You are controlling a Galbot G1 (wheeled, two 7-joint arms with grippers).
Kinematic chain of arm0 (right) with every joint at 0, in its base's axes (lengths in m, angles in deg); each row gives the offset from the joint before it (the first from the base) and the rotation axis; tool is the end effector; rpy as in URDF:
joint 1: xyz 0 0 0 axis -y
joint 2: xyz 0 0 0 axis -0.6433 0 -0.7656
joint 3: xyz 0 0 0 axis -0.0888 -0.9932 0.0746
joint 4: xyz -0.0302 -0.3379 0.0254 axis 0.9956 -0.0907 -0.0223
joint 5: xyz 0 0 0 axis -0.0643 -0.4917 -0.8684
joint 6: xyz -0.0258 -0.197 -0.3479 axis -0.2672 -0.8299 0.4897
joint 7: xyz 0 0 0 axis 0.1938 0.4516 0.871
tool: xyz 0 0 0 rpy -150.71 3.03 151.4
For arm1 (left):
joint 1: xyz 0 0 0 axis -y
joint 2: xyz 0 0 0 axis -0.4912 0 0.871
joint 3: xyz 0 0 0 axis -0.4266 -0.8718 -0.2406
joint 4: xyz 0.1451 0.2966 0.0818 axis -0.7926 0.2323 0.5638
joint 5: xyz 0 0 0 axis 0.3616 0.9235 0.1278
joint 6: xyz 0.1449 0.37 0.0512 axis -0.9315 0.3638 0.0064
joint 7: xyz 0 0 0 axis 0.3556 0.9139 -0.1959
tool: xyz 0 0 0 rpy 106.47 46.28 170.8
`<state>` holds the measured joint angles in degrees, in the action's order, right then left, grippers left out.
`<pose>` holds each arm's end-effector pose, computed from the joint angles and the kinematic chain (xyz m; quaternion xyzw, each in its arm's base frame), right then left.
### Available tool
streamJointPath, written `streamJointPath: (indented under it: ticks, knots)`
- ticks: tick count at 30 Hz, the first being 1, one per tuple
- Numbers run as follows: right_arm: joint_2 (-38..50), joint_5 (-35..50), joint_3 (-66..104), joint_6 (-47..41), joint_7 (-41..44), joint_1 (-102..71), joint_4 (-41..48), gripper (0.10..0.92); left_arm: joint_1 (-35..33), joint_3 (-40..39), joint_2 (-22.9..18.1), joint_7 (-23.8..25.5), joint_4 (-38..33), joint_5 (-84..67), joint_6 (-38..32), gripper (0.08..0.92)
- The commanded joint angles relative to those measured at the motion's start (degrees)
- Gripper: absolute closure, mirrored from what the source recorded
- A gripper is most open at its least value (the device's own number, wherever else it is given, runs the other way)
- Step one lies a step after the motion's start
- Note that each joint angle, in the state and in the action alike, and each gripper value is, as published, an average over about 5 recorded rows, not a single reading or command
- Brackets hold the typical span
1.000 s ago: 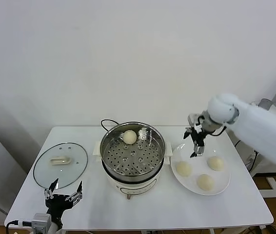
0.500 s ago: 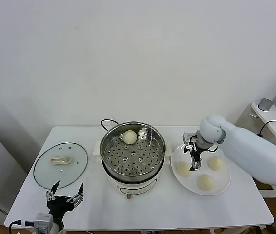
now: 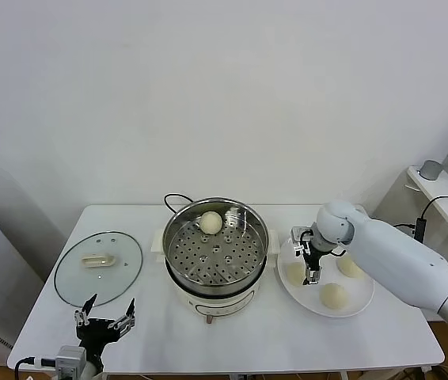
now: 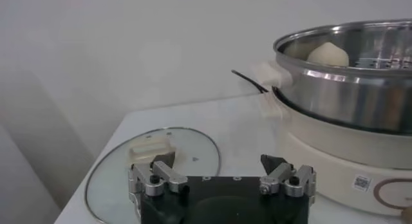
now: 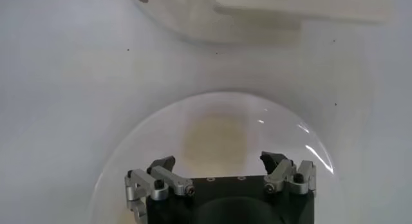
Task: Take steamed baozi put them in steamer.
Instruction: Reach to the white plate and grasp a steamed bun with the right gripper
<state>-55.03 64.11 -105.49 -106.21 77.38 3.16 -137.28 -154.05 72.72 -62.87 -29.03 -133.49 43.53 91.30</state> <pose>0.5516 -0.0421 -0.2264 0.4881 -0.5537 0.5231 0.4260 0.2010 0.0582 -0.2726 -0.0028 -0.9796 -0.0819 0.1836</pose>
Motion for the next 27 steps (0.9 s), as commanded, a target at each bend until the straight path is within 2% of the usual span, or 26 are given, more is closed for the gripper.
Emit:
streamJointPath:
  ticks: [1, 17, 20, 27]
  knots:
    - [-1.27, -0.64, 0.57, 0.01, -0.90, -1.12, 1.77, 0.203, 0.12, 0.12, 0.07, -0.05, 0.20, 0.24, -0.10, 0.177]
    - [-1.76, -0.58, 0.65, -0.75, -0.96, -1.73, 2.37, 0.208, 0.30, 0.10, -0.10, -0.04, 0.23, 0.26, -0.15, 0.177]
    - [-1.62, -0.54, 0.83, -0.79, -0.88, -1.75, 2.42, 0.259, 0.38, 0.12, -0.10, -0.04, 0.25, 0.26, -0.13, 0.177]
    - [-0.04, 1.27, 1.26, -1.33, -0.77, -0.14, 1.65, 0.456, 0.67, -0.02, -0.33, -0.04, 0.21, 0.32, -0.07, 0.177]
